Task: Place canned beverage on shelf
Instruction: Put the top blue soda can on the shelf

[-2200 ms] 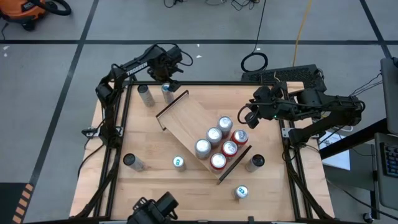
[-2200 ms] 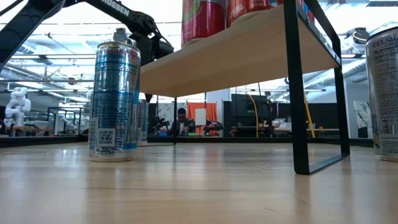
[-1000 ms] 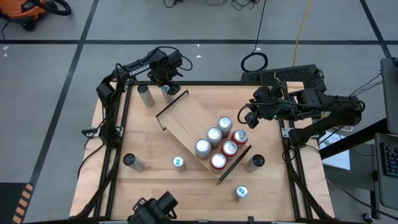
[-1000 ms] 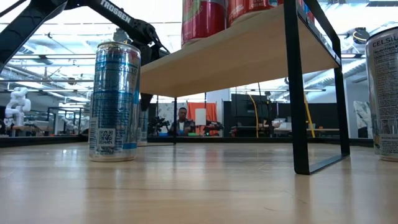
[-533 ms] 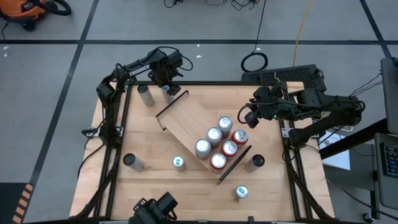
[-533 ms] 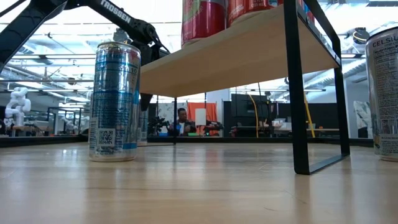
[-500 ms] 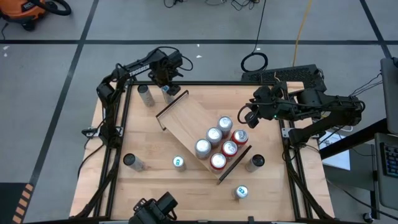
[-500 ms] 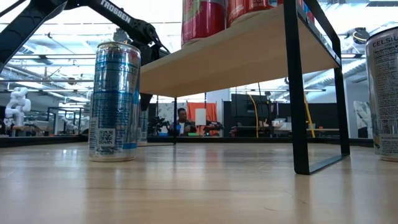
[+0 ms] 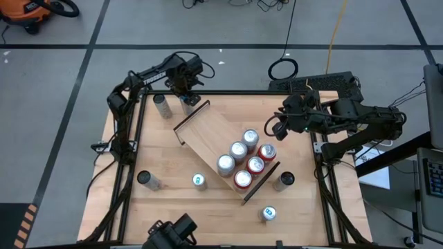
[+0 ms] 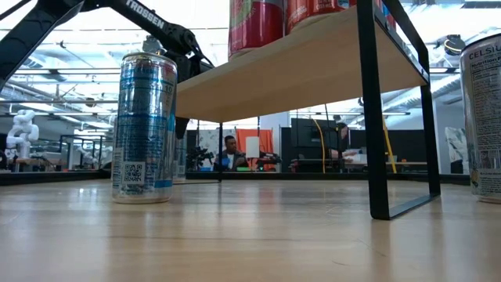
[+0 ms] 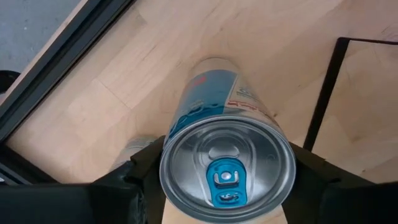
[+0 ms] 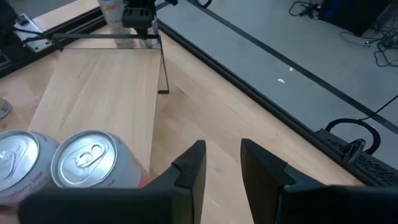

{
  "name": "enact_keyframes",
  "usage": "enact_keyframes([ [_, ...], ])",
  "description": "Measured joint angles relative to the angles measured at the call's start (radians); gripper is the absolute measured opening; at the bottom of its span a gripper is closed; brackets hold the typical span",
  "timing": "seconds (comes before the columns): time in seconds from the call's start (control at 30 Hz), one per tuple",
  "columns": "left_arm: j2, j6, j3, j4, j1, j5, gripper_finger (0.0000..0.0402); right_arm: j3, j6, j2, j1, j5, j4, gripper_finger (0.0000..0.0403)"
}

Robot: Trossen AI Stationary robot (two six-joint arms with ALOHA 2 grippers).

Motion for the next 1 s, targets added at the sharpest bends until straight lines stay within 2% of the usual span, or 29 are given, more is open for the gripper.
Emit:
enact_keyframes([
  [0.33,-0.084,0.024,0.105,-0.074,0.001,0.006,0.0228,0.000,0.000,0.000,-0.010,0.006,0.031,0.0077],
  [0.63,-0.212,-0.013,0.218,-0.131,-0.001,0.057,0.0228,0.000,-0.006,0.000,-0.013,0.099,0.160,0.0077],
  [0.77,-0.288,-0.054,0.257,-0.134,-0.001,0.064,0.0228,0.000,-0.011,0.000,-0.015,0.106,0.198,0.0077],
  [1.0,-0.414,-0.165,0.292,-0.116,-0.007,0.188,0.0228,0.000,-0.113,0.009,-0.015,0.105,0.330,0.0077],
])
